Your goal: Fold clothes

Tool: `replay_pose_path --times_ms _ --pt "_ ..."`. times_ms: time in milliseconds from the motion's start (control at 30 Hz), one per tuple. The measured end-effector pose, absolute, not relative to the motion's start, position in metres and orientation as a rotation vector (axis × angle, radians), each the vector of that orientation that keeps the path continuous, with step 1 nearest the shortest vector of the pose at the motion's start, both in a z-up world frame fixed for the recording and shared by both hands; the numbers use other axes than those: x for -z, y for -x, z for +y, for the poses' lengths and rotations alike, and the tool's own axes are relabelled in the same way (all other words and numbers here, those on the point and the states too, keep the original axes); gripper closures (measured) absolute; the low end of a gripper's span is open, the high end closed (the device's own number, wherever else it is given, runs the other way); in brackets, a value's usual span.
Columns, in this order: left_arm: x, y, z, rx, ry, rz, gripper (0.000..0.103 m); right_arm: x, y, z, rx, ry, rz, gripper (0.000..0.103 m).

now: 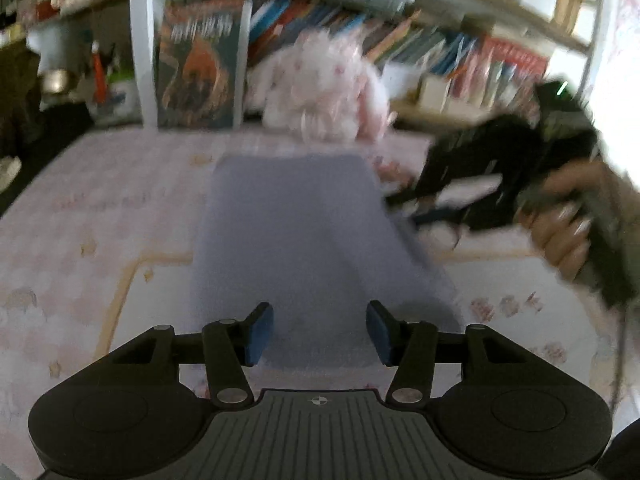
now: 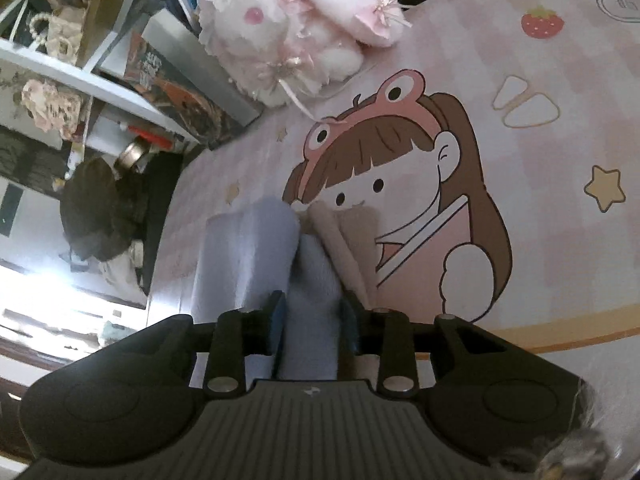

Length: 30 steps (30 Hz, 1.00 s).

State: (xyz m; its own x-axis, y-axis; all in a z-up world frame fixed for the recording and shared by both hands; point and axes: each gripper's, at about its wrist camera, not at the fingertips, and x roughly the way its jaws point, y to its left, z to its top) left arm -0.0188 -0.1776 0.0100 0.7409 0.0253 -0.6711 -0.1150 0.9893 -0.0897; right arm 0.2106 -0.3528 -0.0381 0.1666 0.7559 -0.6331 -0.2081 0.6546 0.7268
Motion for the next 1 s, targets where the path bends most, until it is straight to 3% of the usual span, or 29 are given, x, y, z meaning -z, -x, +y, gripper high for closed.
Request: replay_pose_path --times_ms 133,167,200,367,400,500,600,667,833,900,933,1000 --pt "-0.014 0.013 -0.172 -0.089 0.133 0.715 0.051 0.043 -0.209 -0.345 -0.746 -0.497 1.232 0.077" --pt "-0.014 0.011 -0.17 -0.101 0.128 0.719 0.051 0.041 -0.207 -0.342 -0.752 -0.471 1.215 0.091" --pt "-0.013 0.01 -0.168 -0.109 0.122 0.722 0.051 0.037 -0.205 -0.339 -0.768 -0.445 1.19 0.097" --pt "-0.002 0.0 -0.167 -0.098 0.109 0.762 0.051 -0.016 -0.166 -0.34 -0.967 -0.346 0.787 0.099" --pt "0.003 -0.004 -0.168 -0.099 0.103 0.781 0.051 -0.018 -0.163 -0.338 -0.967 -0.313 0.761 0.099" --pt "0.008 -0.01 -0.176 -0.09 0.04 0.791 0.048 0.01 -0.18 -0.319 -0.812 -0.166 0.929 0.098" --pt "0.01 -0.009 -0.177 -0.087 0.024 0.787 0.047 0.019 -0.183 -0.33 -0.762 -0.209 0.95 0.092" --pt "0.011 -0.007 -0.176 -0.084 0.038 0.779 0.047 0.014 -0.175 -0.342 -0.785 -0.266 0.935 0.076" --pt "0.011 -0.006 -0.176 -0.08 0.036 0.78 0.047 0.006 -0.154 -0.336 -0.942 -0.31 1.028 0.057" --pt "0.01 -0.006 -0.176 -0.077 0.037 0.785 0.046 0.011 -0.147 -0.324 -0.926 -0.237 1.059 0.066" --pt "0.01 -0.006 -0.175 -0.076 0.037 0.786 0.046 0.012 -0.143 -0.32 -0.913 -0.192 1.056 0.094" --pt "0.011 -0.004 -0.174 -0.073 0.044 0.776 0.046 0.006 -0.133 -0.322 -0.96 -0.177 1.005 0.093"
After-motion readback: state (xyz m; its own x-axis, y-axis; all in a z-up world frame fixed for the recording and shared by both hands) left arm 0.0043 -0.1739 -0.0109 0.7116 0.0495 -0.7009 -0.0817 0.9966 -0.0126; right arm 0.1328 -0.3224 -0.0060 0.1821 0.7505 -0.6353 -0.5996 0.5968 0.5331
